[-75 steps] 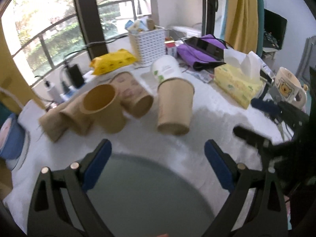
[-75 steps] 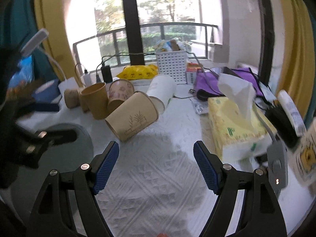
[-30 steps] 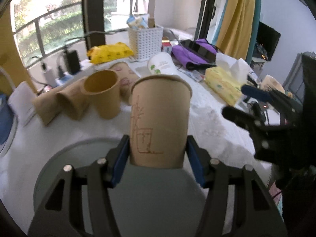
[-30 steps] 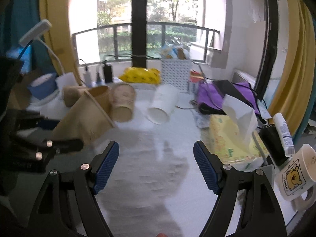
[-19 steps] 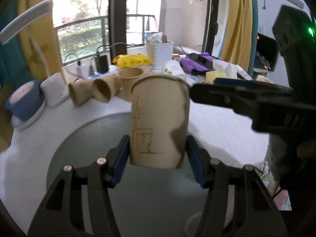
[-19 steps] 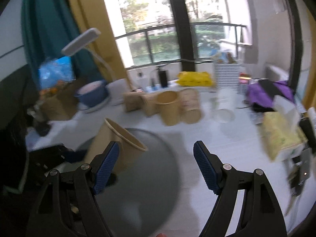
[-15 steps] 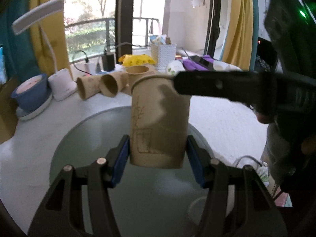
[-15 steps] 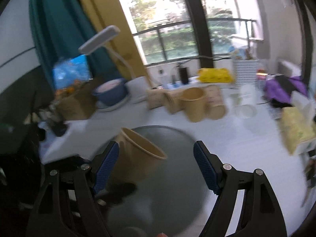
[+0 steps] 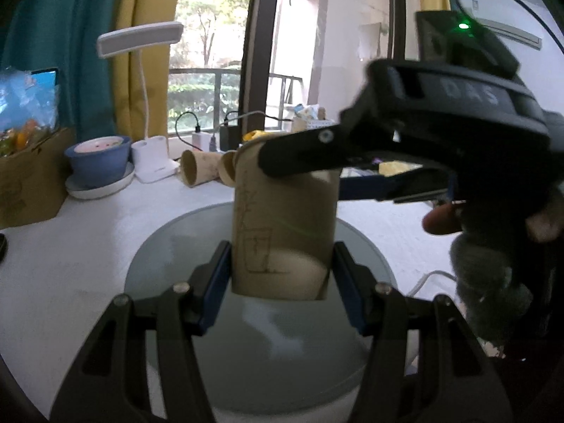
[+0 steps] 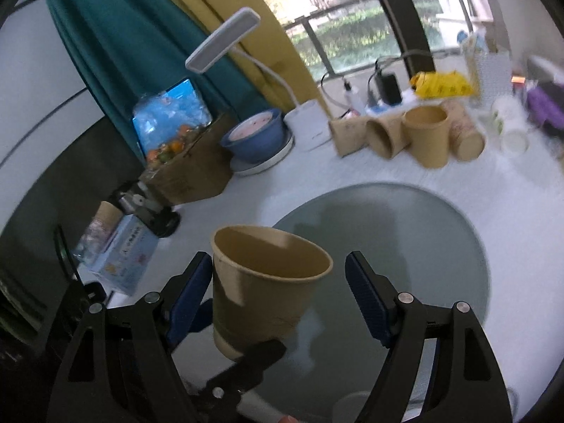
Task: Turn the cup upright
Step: 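Grasp the tan cup with the right gripper while the left gripper opens to release it, then lower the tan cup rim-up onto the grey mat and open the right gripper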
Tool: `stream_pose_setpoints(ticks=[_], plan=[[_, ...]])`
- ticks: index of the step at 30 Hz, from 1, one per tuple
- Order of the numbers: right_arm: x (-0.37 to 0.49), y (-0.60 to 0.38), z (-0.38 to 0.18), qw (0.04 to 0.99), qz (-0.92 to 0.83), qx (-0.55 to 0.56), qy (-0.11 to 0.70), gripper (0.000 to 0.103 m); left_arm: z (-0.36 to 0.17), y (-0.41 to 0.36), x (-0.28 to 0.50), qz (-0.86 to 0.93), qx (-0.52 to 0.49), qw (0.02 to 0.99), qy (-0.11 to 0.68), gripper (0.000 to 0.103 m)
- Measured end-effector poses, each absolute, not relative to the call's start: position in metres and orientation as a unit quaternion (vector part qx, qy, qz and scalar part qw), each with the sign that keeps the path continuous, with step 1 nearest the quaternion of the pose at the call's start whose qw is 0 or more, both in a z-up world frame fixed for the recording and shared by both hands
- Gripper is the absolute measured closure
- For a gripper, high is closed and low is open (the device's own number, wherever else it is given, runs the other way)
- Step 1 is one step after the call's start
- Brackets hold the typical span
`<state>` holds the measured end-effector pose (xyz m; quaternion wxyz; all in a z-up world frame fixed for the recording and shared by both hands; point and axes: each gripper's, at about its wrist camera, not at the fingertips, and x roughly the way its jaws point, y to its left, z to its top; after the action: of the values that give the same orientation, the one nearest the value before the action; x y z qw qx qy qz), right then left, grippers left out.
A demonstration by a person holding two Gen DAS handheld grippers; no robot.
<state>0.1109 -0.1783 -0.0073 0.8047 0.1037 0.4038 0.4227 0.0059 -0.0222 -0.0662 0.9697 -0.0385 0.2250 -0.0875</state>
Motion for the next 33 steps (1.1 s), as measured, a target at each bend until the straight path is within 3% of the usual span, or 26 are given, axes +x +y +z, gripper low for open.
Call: stream_pose_setpoints(ticks=[10,22,26,33], plan=[[0.112,-0.169,-0.01,0.788,0.431,0.123,0.422,0.023,-0.065,-0.026,-0.004,-0.103,-0.035,0.971,0.212,0.045],[0.121,-0.171,-0.02,0.778,0.436,0.13,0.433,0.031,-0.068,-0.028,0.003,-0.104,-0.03,0.967,0.23,0.042],[0.123,-0.168,-0.019,0.784,0.433,0.125,0.428,0.032,-0.071,-0.026,0.007,-0.113,-0.034,0.963,0.243,0.026],[0.132,-0.165,-0.013,0.814,0.415,0.093,0.396,0.032,-0.079,-0.011,0.011,-0.096,-0.049,0.955,0.276,0.025]])
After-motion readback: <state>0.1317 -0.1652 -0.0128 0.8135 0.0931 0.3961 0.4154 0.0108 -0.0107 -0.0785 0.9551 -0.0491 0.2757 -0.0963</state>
